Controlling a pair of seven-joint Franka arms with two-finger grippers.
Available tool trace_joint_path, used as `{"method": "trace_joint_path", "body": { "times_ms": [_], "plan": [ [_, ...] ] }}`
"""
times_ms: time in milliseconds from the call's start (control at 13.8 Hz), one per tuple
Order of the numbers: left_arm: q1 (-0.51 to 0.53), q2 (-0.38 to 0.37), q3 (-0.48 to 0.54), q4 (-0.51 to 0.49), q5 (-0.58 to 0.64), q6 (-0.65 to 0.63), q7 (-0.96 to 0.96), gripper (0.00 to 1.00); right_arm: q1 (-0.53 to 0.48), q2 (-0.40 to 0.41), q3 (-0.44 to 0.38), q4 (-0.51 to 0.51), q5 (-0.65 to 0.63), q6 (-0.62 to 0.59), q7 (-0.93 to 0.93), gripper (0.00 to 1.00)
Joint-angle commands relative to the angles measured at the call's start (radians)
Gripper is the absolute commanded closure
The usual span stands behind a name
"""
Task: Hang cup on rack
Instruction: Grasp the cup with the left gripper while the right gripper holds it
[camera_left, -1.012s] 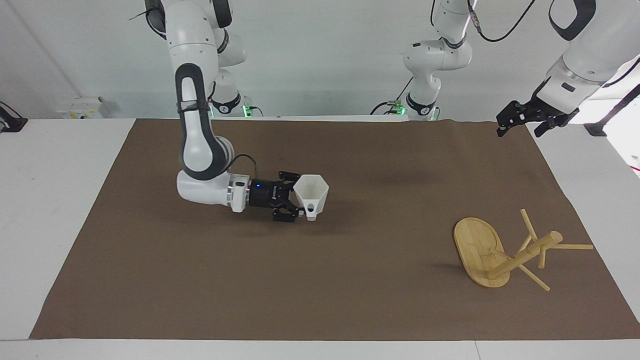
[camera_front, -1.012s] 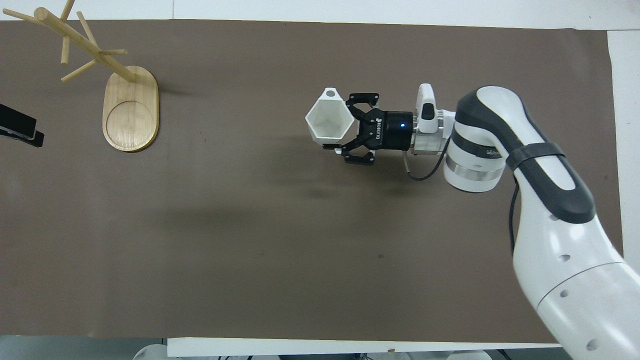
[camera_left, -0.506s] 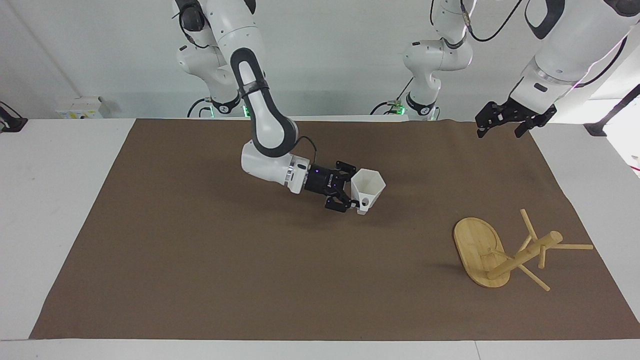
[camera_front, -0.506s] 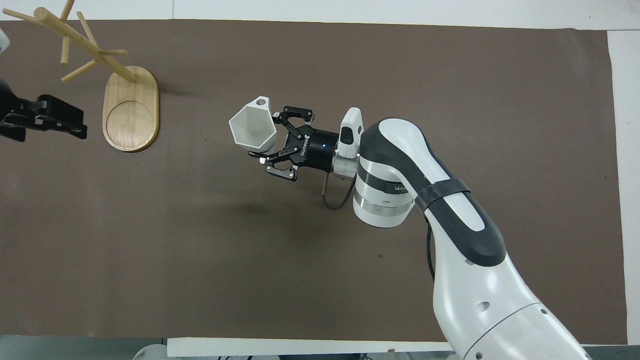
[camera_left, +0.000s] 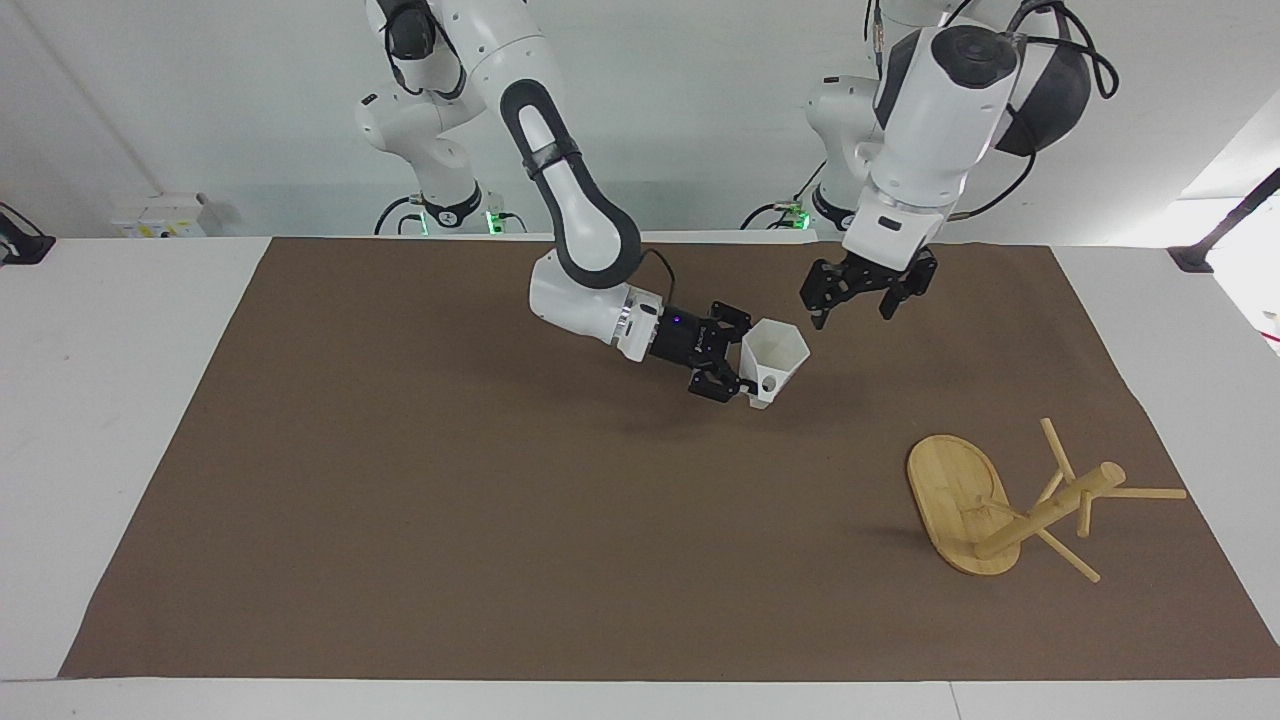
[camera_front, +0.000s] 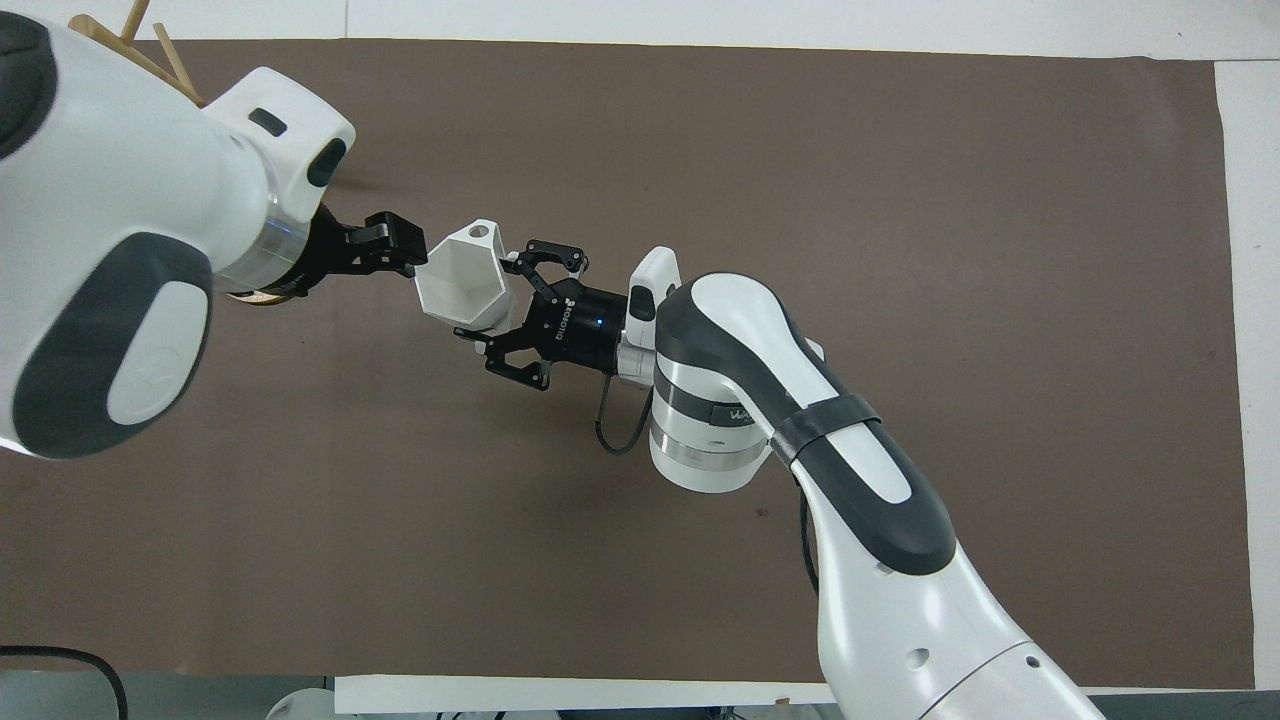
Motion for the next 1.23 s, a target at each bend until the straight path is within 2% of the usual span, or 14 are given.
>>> {"method": "trace_joint_path", "body": {
  "times_ms": [0, 145, 217, 289, 361, 434, 723, 940, 1012, 1084, 1157],
  "plan": [
    [-0.031, 0.011, 0.015, -0.057, -0.005, 0.055, -0.035, 0.0, 0.005, -0.008, -0.003, 0.003, 0.023, 0.013, -0.006, 0.79],
    [-0.029, 0.011, 0.015, -0.103, -0.005, 0.117, -0.042, 0.02, 0.004, -0.008, -0.003, 0.003, 0.023, 0.013, -0.008, 0.79],
    [-0.029, 0.013, 0.013, -0.12, -0.005, 0.138, -0.067, 0.08, 0.004, -0.008, -0.003, 0.004, 0.023, 0.013, -0.008, 0.79],
    [-0.029, 0.013, 0.013, -0.137, -0.005, 0.153, -0.095, 0.37, 0.004, -0.008, -0.003, 0.006, 0.023, 0.015, -0.006, 0.79],
    [-0.029, 0.011, 0.013, -0.149, -0.005, 0.158, -0.101, 0.88, 0.004, -0.008, -0.003, 0.008, 0.023, 0.015, -0.008, 0.79],
    [-0.029, 0.009, 0.012, -0.157, -0.005, 0.163, -0.104, 1.0, 0.004, -0.007, -0.003, 0.006, 0.018, 0.016, -0.008, 0.79],
    [-0.037, 0.003, 0.012, -0.171, -0.007, 0.166, -0.108, 1.0, 0.002, -0.007, -0.005, 0.009, 0.018, 0.018, -0.006, 0.78],
    [-0.041, 0.005, 0.012, -0.171, -0.007, 0.169, -0.129, 1.0, 0.002, -0.007, -0.005, 0.009, 0.018, 0.022, -0.006, 0.74],
    [-0.041, 0.005, 0.012, -0.171, -0.007, 0.169, -0.131, 1.0, 0.001, -0.007, -0.003, 0.009, 0.019, 0.022, -0.005, 0.59],
    [-0.041, 0.006, 0.012, -0.169, -0.007, 0.169, -0.131, 1.0, -0.002, -0.007, -0.003, 0.009, 0.019, 0.021, -0.003, 0.01],
    [-0.04, 0.008, 0.013, -0.163, -0.007, 0.167, -0.132, 1.0, -0.01, -0.007, -0.003, 0.009, 0.013, 0.021, -0.003, 0.01]
  ]
}}
